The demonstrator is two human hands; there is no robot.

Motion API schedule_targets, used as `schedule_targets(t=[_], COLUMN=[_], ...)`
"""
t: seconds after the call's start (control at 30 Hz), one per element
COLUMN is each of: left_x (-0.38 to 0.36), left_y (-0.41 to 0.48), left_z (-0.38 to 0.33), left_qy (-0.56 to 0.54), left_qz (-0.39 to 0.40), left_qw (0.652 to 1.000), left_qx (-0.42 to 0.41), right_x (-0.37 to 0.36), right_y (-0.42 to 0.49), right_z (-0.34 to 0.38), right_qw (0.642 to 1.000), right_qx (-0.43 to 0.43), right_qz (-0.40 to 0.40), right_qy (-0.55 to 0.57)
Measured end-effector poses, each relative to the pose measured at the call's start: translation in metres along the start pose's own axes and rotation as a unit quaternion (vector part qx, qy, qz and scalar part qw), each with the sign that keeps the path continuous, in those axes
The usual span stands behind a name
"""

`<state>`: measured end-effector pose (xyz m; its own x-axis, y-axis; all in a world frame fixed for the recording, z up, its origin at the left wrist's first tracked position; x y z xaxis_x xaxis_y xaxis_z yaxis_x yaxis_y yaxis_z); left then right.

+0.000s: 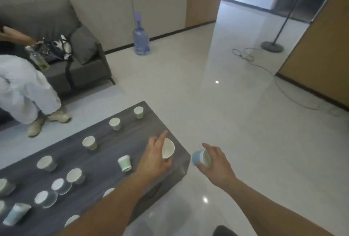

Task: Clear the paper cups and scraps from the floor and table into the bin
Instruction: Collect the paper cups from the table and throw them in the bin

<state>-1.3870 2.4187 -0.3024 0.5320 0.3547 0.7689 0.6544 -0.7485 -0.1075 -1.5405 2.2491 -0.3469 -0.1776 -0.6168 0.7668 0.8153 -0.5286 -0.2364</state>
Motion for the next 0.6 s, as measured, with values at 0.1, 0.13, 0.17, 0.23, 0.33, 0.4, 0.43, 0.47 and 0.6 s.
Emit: schedule_targets(t=[0.1,0.13,0.17,0.23,0.33,0.4,0.43,0.47,0.6], left_x=[-0.051,-0.071,-0.091,-0.132,-0.201,-0.248,-0.270,-0.291,-0.365], left_y=[0.009,0.012,0.015,0.019,0.016,0.007,0.003,-0.001,-0.021], left_z=[-0.062,-0.084,-0.107,-0.158,-0.243,-0.302,-0.331,-0.358,-0.453], left_qy=[0.025,0.036,0.045,0.058,0.080,0.090,0.093,0.093,0.104], left_qz=[0.056,0.075,0.092,0.117,0.149,0.169,0.178,0.188,0.233], left_qw=[0.996,0.993,0.989,0.981,0.968,0.955,0.948,0.942,0.906], left_qx=[-0.070,-0.089,-0.108,-0.142,-0.183,-0.225,-0.245,-0.262,-0.337], right_x=[0.042,0.057,0.072,0.102,0.145,0.172,0.185,0.196,0.232], right_y=[-0.040,-0.055,-0.072,-0.108,-0.168,-0.206,-0.224,-0.242,-0.313], right_z=[-0.059,-0.081,-0.103,-0.149,-0.225,-0.271,-0.292,-0.313,-0.380], right_qw=[0.997,0.995,0.992,0.987,0.977,0.968,0.963,0.957,0.929], right_qx=[-0.042,-0.059,-0.076,-0.099,-0.144,-0.168,-0.182,-0.201,-0.263], right_qz=[-0.058,-0.075,-0.093,-0.122,-0.155,-0.180,-0.193,-0.206,-0.251], right_qy=[0.020,0.028,0.035,0.039,0.036,0.035,0.037,0.042,0.074])
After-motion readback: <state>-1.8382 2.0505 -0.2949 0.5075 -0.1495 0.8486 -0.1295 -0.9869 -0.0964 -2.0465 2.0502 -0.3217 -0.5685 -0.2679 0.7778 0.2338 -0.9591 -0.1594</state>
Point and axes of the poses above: each hand's wrist, its own y-axis towards the middle knuckle, its own x-axis out of the back of the hand, z = x × y, the point moved 7 cm from there along y, towards the middle knuckle, and after that the axes turned 6 degrees about z, right-handed, at the moved point
